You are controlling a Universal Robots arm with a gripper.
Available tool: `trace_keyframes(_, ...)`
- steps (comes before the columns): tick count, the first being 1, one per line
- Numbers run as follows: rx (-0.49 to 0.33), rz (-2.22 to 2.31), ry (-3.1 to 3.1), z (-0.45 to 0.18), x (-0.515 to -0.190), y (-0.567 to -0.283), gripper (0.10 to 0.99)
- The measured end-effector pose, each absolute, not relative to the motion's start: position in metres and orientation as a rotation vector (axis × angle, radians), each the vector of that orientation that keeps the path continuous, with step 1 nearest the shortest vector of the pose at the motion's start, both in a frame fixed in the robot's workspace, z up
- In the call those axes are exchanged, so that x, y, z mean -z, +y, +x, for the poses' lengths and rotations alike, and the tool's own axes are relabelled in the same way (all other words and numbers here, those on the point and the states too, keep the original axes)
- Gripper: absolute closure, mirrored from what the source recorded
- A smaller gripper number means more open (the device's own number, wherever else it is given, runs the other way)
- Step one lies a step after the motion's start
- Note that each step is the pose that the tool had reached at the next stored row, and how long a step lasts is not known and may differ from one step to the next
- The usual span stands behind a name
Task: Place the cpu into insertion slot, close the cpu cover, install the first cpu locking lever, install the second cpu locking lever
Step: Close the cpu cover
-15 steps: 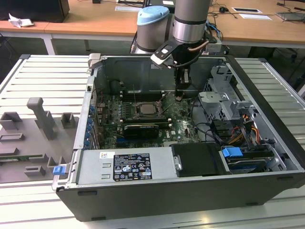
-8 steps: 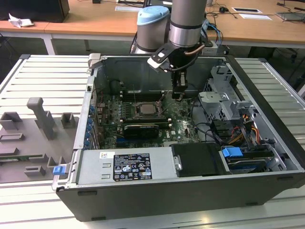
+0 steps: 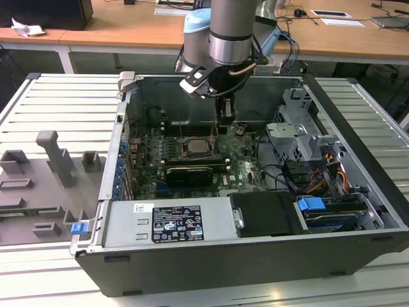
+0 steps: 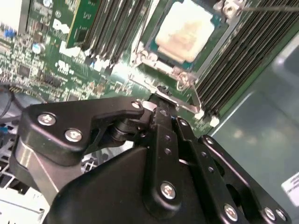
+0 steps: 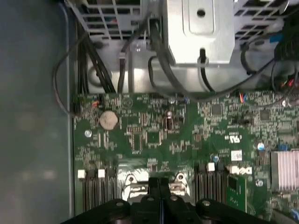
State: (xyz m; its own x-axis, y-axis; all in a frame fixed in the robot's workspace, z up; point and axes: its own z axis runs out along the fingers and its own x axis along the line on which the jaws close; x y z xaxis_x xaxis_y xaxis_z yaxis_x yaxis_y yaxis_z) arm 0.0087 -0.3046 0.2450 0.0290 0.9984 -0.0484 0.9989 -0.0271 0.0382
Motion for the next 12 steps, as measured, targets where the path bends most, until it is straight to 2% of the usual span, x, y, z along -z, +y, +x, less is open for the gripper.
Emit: trace_keyframes(12, 0.013, 2.208, 2.149, -0.023, -0.225, -0.303, 0.980)
